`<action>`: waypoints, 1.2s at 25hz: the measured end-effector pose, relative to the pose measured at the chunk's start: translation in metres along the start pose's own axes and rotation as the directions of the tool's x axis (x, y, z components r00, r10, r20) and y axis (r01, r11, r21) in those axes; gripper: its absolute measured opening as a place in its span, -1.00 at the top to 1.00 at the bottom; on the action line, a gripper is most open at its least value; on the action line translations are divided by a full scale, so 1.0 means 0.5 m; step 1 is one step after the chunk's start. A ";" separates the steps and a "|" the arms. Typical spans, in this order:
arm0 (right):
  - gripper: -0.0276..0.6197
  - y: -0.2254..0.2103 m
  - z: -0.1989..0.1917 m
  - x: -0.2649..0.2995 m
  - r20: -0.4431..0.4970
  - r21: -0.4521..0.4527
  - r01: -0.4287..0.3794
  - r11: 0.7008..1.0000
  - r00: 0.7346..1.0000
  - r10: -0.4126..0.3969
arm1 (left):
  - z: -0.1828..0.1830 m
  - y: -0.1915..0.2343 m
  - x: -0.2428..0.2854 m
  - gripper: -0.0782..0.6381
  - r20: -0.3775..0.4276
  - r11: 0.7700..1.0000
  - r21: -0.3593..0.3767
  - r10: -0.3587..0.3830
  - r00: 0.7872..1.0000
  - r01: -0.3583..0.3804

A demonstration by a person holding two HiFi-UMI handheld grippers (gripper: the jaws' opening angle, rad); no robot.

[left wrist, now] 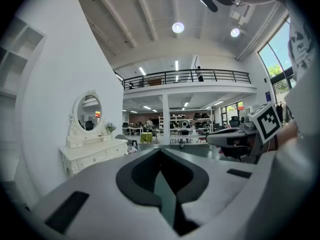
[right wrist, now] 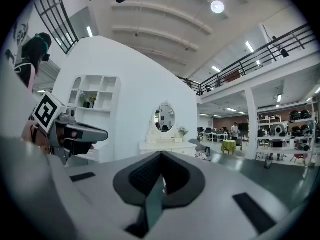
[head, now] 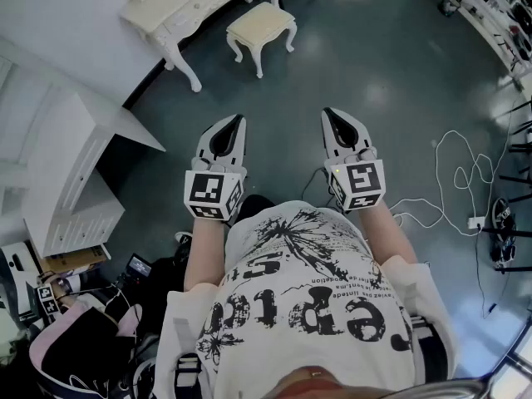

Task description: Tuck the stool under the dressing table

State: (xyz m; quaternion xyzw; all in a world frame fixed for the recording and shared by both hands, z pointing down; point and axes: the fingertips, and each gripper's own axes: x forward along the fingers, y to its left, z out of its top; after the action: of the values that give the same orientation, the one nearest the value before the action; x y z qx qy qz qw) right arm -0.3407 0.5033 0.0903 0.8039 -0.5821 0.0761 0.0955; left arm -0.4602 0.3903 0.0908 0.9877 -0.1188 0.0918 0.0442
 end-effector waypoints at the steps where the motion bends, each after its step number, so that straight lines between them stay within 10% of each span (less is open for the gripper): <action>1: 0.86 0.000 -0.001 0.000 0.000 0.000 0.000 1.000 1.000 0.000 | -0.001 -0.001 0.000 0.73 -0.001 1.000 0.001 -0.001 1.000 0.001; 30: 0.86 -0.132 -0.089 0.132 -0.114 0.066 0.075 0.995 0.991 -0.068 | -0.086 0.057 0.185 0.73 -0.081 0.996 -0.088 -0.033 0.996 0.026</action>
State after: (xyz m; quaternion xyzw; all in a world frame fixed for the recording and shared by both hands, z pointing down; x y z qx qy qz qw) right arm -0.2580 0.4736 0.1448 0.8216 -0.5437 0.1377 0.1025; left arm -0.3859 0.3464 0.1525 0.9819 -0.1060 0.1265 0.0935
